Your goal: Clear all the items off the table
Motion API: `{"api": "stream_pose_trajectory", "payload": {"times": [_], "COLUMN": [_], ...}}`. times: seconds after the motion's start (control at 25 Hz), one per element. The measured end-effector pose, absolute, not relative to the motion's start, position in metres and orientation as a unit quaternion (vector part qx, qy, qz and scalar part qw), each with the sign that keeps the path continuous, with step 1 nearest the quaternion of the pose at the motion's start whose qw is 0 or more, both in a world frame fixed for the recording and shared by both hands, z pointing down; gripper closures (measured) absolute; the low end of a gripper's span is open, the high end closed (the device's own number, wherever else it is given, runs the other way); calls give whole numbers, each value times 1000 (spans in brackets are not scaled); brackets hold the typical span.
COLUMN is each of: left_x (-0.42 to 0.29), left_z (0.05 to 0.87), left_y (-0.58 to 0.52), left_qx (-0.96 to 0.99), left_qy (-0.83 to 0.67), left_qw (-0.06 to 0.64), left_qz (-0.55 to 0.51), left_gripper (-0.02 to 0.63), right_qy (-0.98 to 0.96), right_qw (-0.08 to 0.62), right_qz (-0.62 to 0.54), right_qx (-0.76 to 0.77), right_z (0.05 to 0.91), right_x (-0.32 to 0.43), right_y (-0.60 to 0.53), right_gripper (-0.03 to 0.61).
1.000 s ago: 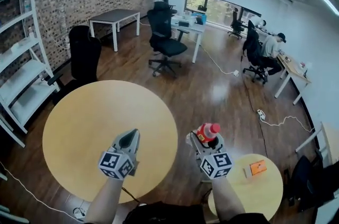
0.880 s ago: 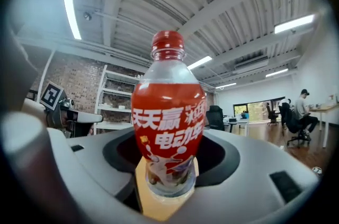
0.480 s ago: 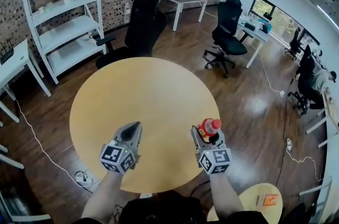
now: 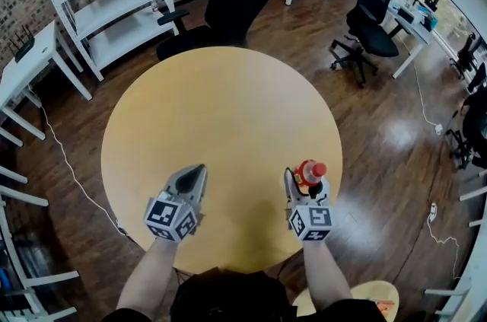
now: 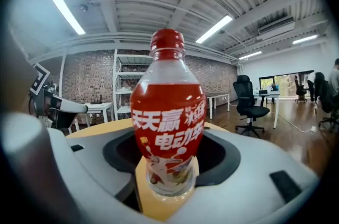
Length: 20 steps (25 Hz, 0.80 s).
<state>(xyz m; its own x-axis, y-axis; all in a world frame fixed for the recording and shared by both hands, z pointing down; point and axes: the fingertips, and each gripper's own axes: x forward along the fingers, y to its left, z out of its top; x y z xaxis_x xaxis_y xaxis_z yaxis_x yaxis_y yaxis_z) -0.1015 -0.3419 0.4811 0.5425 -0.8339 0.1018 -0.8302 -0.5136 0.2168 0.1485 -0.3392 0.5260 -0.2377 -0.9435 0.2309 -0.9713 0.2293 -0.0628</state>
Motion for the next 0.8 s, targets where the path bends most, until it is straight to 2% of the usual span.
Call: {"api": "stream_pose_trajectory", "payload": {"times": [0.28,0.6,0.8], "left_x": [-68,-81,-80], "left_z": [523,555,559], "left_y": [-362,-369,-368], "left_qx": [873,855,854], "left_qy": [-464,-485,-484], "left_qw": [143,174,179], "left_qz": [42,58,58], "left_gripper": [614,614,614], "right_qy": [-778,-771,-769], "right_qw": [101,106,119], "right_qz": [120,108,116], "right_qx": [609,618,617], "right_z": [585,614,619], "right_x": [169,166,167], "right_y": [-380,-394,-396], "right_gripper": [299,296,261]}}
